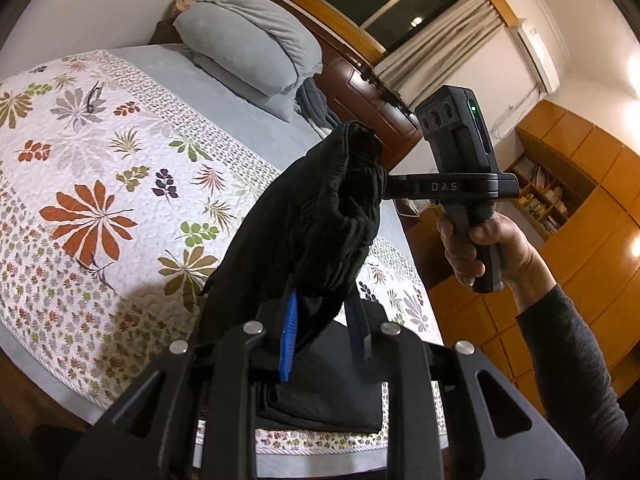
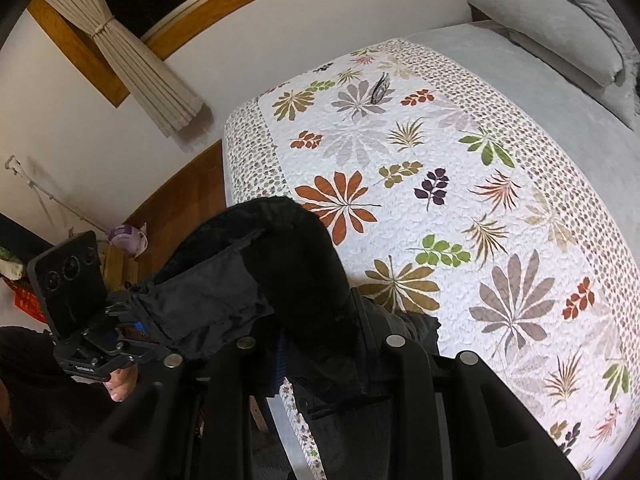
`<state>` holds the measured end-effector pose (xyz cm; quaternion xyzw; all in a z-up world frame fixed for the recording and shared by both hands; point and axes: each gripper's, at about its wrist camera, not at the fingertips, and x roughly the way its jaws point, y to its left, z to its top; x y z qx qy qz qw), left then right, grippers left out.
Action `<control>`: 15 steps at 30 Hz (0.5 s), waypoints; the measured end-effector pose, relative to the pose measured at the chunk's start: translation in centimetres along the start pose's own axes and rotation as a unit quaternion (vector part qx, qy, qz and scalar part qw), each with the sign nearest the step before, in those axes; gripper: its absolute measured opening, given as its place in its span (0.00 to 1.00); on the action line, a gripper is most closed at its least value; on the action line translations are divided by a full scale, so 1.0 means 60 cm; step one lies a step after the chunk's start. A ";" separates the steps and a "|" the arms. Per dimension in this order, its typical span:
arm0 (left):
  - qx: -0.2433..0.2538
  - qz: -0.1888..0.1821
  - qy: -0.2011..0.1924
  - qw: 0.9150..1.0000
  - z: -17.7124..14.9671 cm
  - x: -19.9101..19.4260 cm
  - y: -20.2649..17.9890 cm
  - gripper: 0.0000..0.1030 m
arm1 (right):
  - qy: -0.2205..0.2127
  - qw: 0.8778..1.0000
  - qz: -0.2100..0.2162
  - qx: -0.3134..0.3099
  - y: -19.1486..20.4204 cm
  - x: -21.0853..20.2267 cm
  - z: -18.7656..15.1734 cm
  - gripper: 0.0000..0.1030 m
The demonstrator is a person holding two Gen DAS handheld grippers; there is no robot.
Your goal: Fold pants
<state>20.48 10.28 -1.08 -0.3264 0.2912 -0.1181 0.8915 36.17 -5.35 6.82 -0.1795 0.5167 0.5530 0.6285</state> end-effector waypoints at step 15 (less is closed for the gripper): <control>0.053 0.001 0.032 0.998 -0.034 0.056 -0.085 0.20 | -0.027 0.999 -0.002 0.033 -0.057 -0.049 -0.098 0.26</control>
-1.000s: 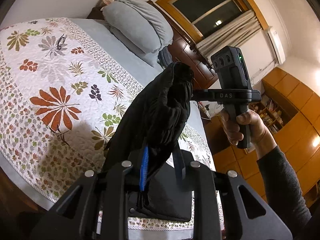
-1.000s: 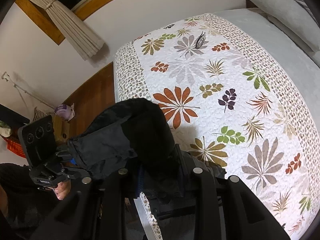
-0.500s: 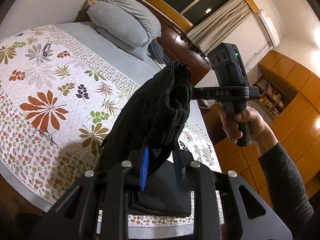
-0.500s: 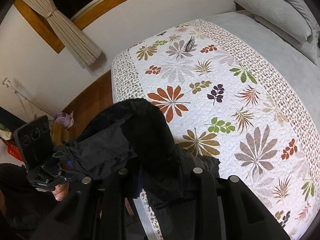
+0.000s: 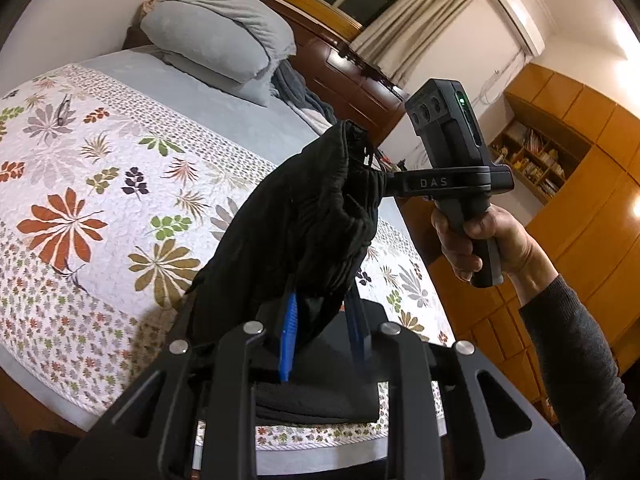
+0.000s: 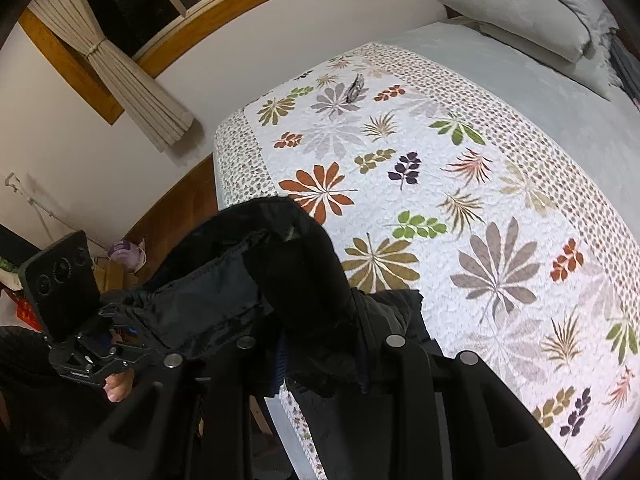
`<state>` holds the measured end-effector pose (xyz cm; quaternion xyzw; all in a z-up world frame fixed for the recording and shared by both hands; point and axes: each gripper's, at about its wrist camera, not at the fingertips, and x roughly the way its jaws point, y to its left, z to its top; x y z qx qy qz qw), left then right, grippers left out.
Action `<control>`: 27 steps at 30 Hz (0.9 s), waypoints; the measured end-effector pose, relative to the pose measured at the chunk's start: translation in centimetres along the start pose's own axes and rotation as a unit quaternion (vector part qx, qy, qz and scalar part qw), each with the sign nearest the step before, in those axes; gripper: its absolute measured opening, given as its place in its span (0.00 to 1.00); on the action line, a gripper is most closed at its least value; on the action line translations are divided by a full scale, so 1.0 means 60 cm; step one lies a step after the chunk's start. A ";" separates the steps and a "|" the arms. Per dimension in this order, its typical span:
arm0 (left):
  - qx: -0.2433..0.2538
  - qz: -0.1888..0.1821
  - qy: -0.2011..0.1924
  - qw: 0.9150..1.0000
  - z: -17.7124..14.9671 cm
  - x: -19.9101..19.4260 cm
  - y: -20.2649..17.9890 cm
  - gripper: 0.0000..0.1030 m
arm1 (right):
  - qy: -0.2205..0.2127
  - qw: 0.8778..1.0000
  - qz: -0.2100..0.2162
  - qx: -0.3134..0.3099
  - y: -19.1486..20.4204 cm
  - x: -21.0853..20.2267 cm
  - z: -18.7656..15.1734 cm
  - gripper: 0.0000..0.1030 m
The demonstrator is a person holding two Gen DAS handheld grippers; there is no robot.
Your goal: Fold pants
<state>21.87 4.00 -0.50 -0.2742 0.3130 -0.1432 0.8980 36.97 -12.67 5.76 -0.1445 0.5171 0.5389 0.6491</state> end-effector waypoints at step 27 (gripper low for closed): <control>0.112 0.020 0.081 0.990 -0.091 0.150 -0.139 0.20 | -0.029 0.998 0.008 0.051 -0.135 -0.035 -0.183 0.26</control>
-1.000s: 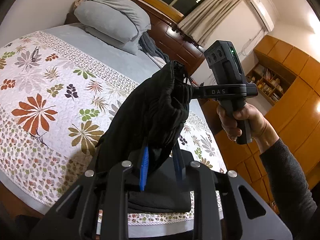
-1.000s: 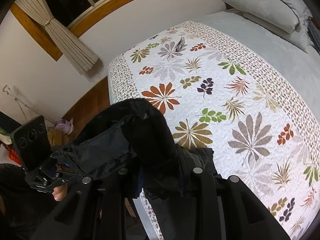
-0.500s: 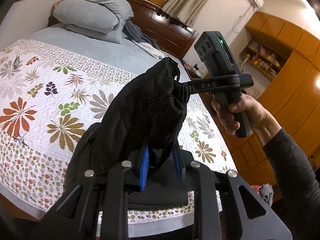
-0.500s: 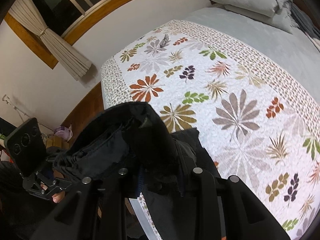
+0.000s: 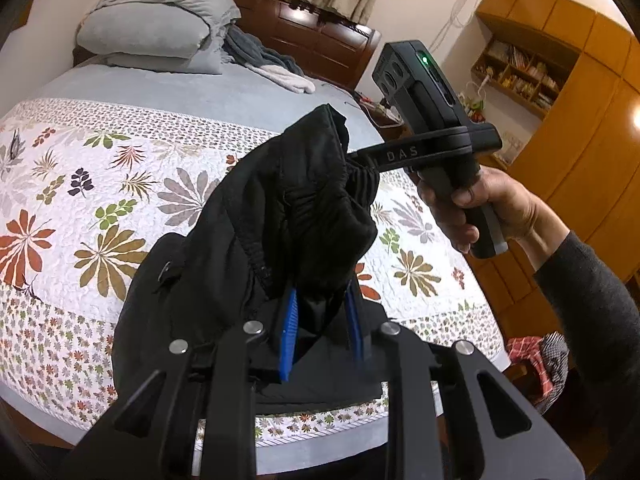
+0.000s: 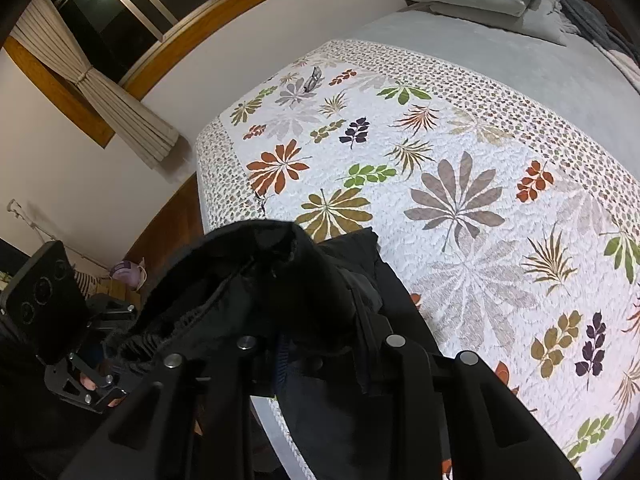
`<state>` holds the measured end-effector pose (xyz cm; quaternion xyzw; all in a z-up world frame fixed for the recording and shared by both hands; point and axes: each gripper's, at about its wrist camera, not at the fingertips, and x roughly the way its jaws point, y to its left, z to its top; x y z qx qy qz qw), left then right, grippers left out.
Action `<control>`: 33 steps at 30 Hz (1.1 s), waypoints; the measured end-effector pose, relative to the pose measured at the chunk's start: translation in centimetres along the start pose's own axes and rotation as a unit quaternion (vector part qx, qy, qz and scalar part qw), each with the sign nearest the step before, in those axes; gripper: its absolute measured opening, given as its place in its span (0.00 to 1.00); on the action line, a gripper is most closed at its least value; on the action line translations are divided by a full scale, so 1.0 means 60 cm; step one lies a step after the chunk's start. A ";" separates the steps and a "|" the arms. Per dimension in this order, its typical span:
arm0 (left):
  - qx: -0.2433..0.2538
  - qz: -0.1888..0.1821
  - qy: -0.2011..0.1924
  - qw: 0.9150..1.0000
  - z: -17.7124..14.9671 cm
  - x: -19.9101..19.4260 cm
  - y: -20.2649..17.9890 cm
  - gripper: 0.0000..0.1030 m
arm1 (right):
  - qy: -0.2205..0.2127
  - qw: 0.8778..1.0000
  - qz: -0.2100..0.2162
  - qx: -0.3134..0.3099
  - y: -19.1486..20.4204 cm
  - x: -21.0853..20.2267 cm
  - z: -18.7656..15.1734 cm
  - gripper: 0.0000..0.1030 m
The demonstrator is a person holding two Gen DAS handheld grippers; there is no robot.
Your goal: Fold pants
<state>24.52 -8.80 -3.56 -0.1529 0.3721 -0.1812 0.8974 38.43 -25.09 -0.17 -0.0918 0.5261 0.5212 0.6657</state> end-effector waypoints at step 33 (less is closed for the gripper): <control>0.136 0.030 0.153 0.978 -0.114 0.219 -0.116 0.20 | -0.054 0.994 -0.077 -0.058 -0.127 0.008 -0.223 0.26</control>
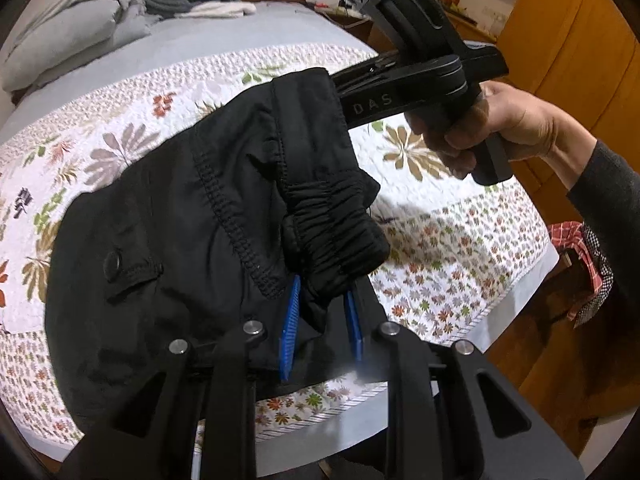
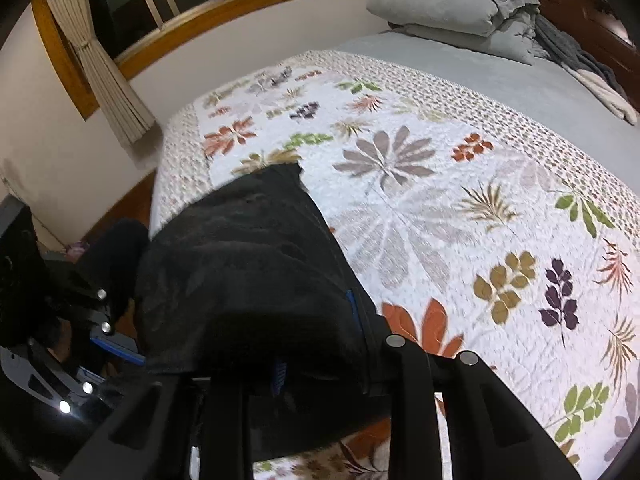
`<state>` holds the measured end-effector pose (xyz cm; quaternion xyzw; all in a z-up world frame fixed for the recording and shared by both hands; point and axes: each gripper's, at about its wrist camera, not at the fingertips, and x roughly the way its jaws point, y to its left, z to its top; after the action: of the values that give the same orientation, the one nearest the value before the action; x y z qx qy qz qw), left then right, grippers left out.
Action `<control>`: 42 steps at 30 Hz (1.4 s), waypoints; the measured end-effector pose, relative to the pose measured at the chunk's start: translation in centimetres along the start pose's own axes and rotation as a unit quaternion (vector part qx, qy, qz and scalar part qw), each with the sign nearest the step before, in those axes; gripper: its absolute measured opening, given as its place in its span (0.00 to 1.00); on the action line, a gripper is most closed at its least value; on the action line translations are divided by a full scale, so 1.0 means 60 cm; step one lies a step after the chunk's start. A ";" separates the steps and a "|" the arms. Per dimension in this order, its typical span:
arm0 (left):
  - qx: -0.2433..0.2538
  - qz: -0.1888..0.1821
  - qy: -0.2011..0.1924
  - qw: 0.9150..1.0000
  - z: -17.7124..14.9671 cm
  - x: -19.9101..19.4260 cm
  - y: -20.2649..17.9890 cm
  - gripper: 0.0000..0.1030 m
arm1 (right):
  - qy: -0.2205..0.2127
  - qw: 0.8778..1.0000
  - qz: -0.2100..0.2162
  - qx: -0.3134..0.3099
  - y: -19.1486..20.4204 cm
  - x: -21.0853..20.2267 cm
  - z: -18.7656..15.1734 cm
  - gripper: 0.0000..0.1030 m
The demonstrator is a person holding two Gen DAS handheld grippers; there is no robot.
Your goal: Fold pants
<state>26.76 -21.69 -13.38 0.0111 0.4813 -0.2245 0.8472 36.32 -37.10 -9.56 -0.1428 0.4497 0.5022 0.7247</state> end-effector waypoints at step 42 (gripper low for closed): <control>-0.199 -0.037 -0.055 0.978 -0.084 -0.119 0.346 0.90 | -0.069 0.971 -0.096 0.207 0.062 0.034 -0.166 0.67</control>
<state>27.67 0.83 -14.31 -0.1875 0.4688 -0.1555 0.8491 28.25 -40.77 -15.79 0.0028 0.4765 0.3347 0.8129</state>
